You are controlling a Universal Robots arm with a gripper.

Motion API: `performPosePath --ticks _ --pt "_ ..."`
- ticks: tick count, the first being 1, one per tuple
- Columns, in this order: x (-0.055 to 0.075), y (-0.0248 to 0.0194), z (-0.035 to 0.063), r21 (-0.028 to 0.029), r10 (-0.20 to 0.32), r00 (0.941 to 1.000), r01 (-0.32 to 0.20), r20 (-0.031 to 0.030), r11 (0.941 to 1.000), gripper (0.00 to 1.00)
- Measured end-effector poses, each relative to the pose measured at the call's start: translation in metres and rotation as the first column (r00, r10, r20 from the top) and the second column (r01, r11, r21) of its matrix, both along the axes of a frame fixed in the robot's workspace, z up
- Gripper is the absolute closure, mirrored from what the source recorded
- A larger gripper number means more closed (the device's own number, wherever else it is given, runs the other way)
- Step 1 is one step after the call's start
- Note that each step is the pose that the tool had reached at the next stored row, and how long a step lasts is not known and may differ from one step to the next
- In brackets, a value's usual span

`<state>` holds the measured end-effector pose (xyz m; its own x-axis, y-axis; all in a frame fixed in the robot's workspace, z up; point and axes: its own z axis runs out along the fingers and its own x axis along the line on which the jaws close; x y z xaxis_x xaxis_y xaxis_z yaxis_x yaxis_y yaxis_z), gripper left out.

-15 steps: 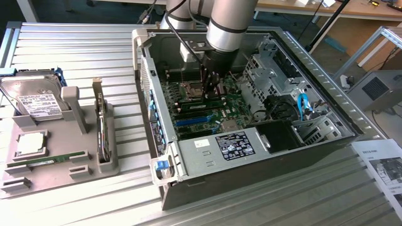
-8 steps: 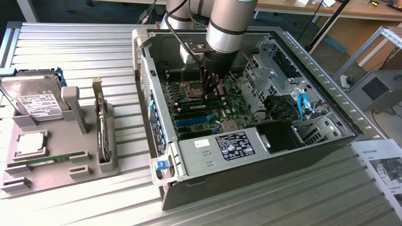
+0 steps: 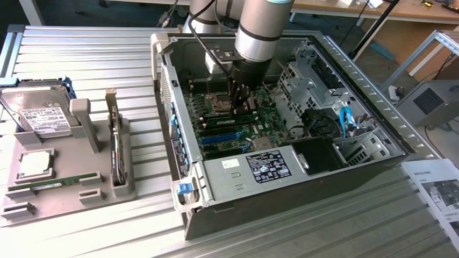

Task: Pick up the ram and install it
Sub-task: 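Press down the ram until it locks into place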

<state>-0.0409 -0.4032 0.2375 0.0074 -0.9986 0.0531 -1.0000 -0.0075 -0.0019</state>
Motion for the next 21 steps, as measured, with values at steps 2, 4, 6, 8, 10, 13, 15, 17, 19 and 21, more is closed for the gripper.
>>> performPosePath --ticks 2,4,6,8,10,13,15,17,19,21 --pt "0.0000 0.0001 -0.0008 0.0006 0.000 1.0000 0.000 0.0002 1.0000 0.89" --pt "0.0000 0.0000 -0.0013 0.0002 0.000 1.0000 0.000 0.0001 1.0000 0.89" --pt "0.0000 0.0000 -0.0019 0.0003 0.000 1.0000 0.000 0.0001 1.0000 0.89" --pt "0.0000 0.0000 -0.0027 0.0002 0.000 1.0000 0.000 0.0000 1.0000 0.89" --pt "0.0000 0.0000 -0.0029 0.0000 0.000 1.0000 0.000 0.0000 1.0000 0.89" --pt "0.0000 0.0000 -0.0030 0.0003 0.000 1.0000 0.000 0.0001 1.0000 0.89" --pt "0.0000 0.0000 -0.0034 0.0003 0.000 1.0000 0.000 0.0001 1.0000 0.89" --pt "0.0000 0.0000 -0.0037 0.0002 0.000 1.0000 0.000 0.0001 1.0000 0.89" --pt "0.0000 0.0000 -0.0038 0.0001 0.000 1.0000 0.000 0.0000 1.0000 0.89" --pt "0.0000 0.0000 -0.0039 0.0002 0.000 1.0000 0.000 0.0001 1.0000 0.89"
